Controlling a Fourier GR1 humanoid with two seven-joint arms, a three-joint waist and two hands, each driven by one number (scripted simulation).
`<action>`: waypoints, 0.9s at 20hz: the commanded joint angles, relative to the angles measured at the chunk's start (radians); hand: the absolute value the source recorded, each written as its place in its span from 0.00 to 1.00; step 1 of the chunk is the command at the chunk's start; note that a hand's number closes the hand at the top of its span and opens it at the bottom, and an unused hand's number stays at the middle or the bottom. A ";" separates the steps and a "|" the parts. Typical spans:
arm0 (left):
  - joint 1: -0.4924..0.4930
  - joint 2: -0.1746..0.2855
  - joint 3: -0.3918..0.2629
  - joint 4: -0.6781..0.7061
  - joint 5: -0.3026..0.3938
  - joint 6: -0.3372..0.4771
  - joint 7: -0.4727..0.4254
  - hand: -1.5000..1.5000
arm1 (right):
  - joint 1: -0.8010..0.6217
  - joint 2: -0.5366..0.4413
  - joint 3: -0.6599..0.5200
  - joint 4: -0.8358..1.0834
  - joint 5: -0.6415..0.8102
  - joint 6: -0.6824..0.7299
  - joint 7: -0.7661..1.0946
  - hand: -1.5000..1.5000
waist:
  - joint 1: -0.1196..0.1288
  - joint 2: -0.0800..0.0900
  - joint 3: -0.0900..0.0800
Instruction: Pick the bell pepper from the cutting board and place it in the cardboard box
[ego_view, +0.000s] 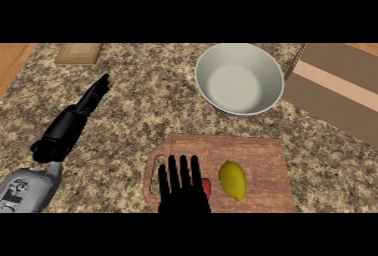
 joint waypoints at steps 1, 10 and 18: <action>-0.018 0.001 0.022 0.026 0.017 -0.024 0.008 0.50 | 0.007 0.040 0.026 0.025 0.014 0.061 0.243 0.00 | -0.004 0.003 0.001; -0.012 0.004 0.042 0.040 -0.004 -0.037 -0.020 0.50 | 0.007 0.041 -0.010 0.121 0.052 0.082 0.202 0.00 | -0.002 0.005 0.001; 0.018 -0.058 -0.004 -0.036 -0.064 0.000 0.011 0.50 | -0.008 0.041 -0.070 0.165 0.032 0.040 0.139 0.00 | 0.007 0.006 0.003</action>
